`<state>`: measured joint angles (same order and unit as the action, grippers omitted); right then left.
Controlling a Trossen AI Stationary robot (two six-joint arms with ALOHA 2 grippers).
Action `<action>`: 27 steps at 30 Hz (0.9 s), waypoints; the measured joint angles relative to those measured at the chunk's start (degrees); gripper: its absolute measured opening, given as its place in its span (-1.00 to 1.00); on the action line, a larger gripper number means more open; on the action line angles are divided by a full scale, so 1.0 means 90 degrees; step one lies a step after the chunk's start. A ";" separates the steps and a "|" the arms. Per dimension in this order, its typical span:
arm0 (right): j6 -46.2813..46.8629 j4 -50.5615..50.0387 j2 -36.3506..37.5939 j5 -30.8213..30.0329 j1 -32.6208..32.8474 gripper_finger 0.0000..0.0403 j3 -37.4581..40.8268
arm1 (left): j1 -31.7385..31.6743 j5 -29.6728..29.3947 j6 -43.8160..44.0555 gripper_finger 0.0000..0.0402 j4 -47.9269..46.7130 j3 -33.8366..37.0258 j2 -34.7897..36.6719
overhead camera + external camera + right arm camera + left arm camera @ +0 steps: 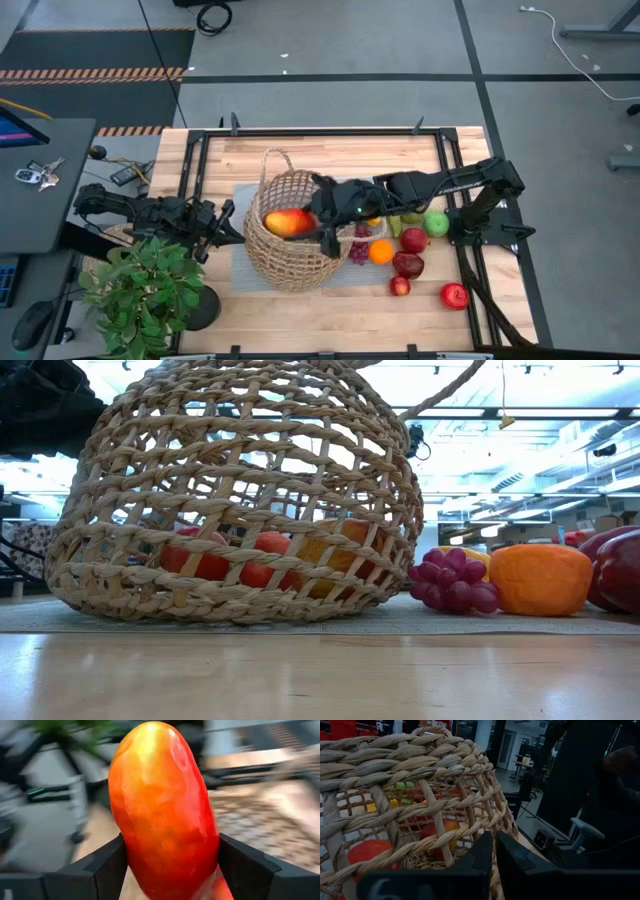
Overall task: Build produce basket
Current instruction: Put the orange mango into the basket
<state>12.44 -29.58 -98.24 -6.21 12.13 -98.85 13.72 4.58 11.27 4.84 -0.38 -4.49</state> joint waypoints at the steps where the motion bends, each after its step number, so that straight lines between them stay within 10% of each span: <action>1: -0.0070 0.0006 0.0000 0.0516 -0.0049 0.43 0.0000 | 0.0000 0.0000 0.0002 -0.86 0.0000 0.0000 0.0000; 5: -0.0340 0.0331 0.0000 0.1628 -0.0119 0.44 0.0007 | 0.0000 0.0000 0.0002 -0.83 0.0000 0.0000 0.0000; 14: -0.0583 0.0731 -0.0007 0.1630 -0.0077 0.44 0.0007 | 0.0000 0.0000 0.0000 -0.86 0.0000 0.0000 0.0000; 21: -0.0008 0.0484 -0.0007 -0.0378 -0.0111 0.44 0.0007 | 0.0000 -0.0002 0.0000 -0.83 0.0000 0.0000 0.0000; 27: 0.0758 -0.0682 -0.0035 -0.0636 -0.0398 0.44 0.0007 | 0.0000 0.0000 0.0002 -0.84 0.0000 0.0000 0.0000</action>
<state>19.26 -35.73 -98.55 -11.93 8.55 -98.78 13.72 4.58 11.28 4.84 -0.38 -4.49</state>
